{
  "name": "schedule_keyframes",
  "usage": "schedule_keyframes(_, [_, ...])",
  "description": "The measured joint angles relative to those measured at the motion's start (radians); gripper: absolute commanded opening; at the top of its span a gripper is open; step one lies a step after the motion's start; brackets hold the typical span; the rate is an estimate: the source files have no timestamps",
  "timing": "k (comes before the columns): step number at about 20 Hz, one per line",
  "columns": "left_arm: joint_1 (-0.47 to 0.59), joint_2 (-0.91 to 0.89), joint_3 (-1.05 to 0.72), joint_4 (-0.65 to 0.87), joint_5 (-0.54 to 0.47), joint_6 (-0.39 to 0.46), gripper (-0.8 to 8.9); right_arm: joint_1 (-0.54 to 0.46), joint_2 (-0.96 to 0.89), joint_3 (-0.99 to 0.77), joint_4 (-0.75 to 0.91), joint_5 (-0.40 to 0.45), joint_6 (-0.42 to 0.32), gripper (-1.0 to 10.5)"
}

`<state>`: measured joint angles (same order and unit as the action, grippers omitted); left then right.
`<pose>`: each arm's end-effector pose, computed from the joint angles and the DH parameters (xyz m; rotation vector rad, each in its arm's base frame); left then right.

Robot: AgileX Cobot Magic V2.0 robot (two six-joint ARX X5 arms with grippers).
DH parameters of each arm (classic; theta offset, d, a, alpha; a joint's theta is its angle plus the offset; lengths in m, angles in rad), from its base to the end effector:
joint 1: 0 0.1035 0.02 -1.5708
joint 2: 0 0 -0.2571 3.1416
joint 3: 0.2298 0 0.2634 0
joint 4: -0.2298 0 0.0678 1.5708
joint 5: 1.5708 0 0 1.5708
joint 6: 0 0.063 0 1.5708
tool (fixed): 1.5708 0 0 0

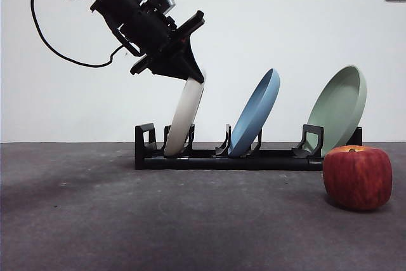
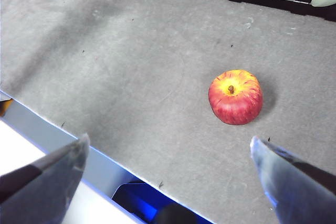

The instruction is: Take the yellow plate from the plate rack,put the plate on the table,take the apple from the table,put the apple in the plate

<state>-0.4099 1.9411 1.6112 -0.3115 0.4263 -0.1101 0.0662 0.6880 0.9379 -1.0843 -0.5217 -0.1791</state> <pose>0.4256 -0.2134 0.2420 -0.1054 0.7036 -0.7695 0.1349 0.0404 0.2976 0.0268 0.7701 0.6235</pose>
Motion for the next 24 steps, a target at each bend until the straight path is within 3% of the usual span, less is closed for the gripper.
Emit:
schedule_keyframes(13, [0.018,-0.115,0.048,-0.069,0.054,-0.032,-0.08,0.000,0.000,0.000,0.000,0.000,0.000,6.3])
schedule_keyframes(17, [-0.001,-0.212,0.074,-0.211,0.039,0.046,-0.08,0.000,0.000,0.000,0.000,0.000,0.000,6.3])
schedule_keyframes(19, [-0.037,-0.269,0.074,-0.301,-0.010,0.114,-0.07,0.000,0.000,0.000,0.000,0.000,0.000,6.3])
schedule_keyframes(24, [-0.236,-0.407,0.079,-0.586,-0.372,0.309,-0.06,0.000,0.000,0.000,0.000,0.000,0.013,6.3])
